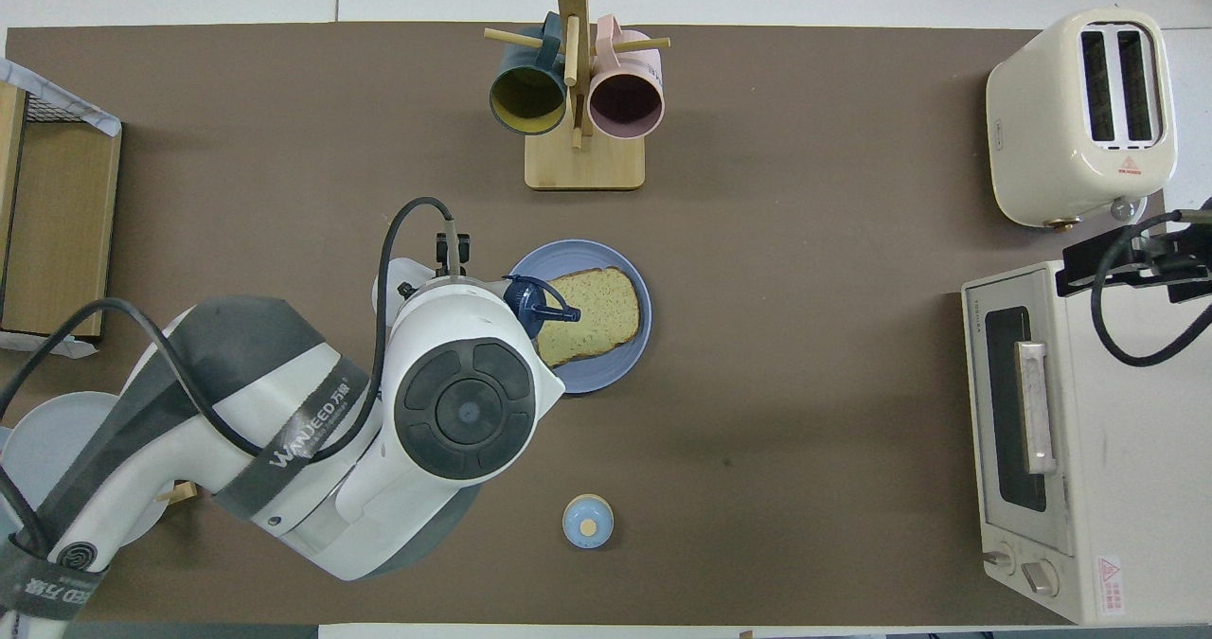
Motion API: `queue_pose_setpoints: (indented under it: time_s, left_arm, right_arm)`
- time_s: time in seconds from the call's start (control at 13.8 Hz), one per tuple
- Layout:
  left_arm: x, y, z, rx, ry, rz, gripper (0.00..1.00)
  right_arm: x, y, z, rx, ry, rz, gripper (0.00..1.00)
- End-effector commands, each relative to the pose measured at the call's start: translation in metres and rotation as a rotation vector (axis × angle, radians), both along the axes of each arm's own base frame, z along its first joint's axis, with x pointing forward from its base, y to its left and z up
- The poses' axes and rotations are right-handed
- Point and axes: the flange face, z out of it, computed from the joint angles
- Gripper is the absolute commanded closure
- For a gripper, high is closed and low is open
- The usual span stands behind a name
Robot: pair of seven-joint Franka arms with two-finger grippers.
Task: Put bread on plate and add seasoning
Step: 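Tilt the bottle over the bread and shake it with the left gripper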
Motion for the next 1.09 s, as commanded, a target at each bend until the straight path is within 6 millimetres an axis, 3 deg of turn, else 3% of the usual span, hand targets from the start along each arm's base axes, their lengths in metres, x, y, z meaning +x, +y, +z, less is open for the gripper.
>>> queue_pose_setpoints:
  time_s: [0.0,0.43,0.58,0.72,0.87,1.01]
  left_arm:
    - [-0.008,-0.034,-0.011,0.097,-0.043,0.004,1.00]
    - [-0.025,-0.044,-0.005,0.295,-0.142,-0.062,1.00]
    - [-0.028,-0.065,-0.037,0.376,-0.143,-0.086,1.00]
    - [-0.021,-0.078,-0.051,0.392,-0.156,-0.060,1.00]
    - [-0.025,-0.104,-0.079,0.510,-0.192,-0.086,1.00]
    - [-0.021,-0.111,-0.095,0.572,-0.218,-0.093,1.00]
  right_arm:
    - [-0.001,-0.008,-0.003,-0.017,-0.008,0.026,0.00]
    - [-0.006,-0.032,-0.004,-0.001,-0.002,0.006,0.00]
    - [-0.005,-0.022,-0.004,-0.004,-0.002,0.024,0.00]
    - [-0.007,-0.021,-0.003,-0.014,0.009,0.027,0.00]
    - [-0.007,-0.021,-0.004,-0.013,0.014,0.030,0.00]
    - [-0.004,-0.026,-0.002,-0.010,-0.009,0.036,0.00]
